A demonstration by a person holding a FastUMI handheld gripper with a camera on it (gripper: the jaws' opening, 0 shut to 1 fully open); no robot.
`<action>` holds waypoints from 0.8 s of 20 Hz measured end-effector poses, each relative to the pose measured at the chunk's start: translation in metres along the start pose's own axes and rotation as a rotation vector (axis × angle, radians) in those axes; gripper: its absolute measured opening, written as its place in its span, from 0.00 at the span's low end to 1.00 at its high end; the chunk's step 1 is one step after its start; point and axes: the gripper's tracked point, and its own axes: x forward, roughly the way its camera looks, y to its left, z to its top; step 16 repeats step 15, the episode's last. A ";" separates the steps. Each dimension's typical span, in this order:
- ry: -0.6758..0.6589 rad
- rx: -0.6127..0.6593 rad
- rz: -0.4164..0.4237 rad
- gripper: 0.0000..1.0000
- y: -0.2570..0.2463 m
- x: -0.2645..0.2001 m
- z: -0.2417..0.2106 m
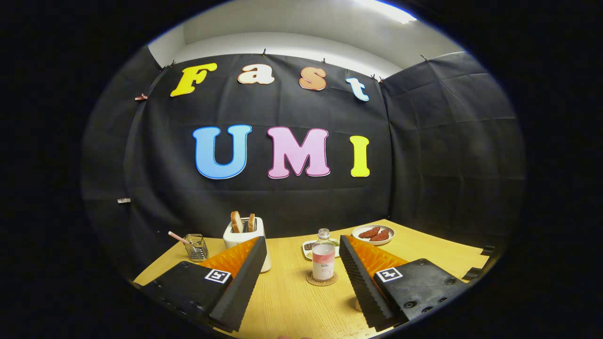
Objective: Take the bottle from table, then pour the juice into the cup, finally place the bottle on the coaster
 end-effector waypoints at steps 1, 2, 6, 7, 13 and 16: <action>-0.002 0.000 0.004 0.95 0.000 -0.005 0.003; -0.002 -0.002 0.009 0.95 0.000 -0.010 0.007; 0.011 -0.006 0.052 0.95 0.009 -0.026 0.018; 0.018 -0.006 0.066 0.95 0.012 -0.028 0.017; 0.033 -0.025 0.163 0.95 0.031 -0.042 0.029; 0.042 -0.009 0.204 0.95 0.039 -0.048 0.030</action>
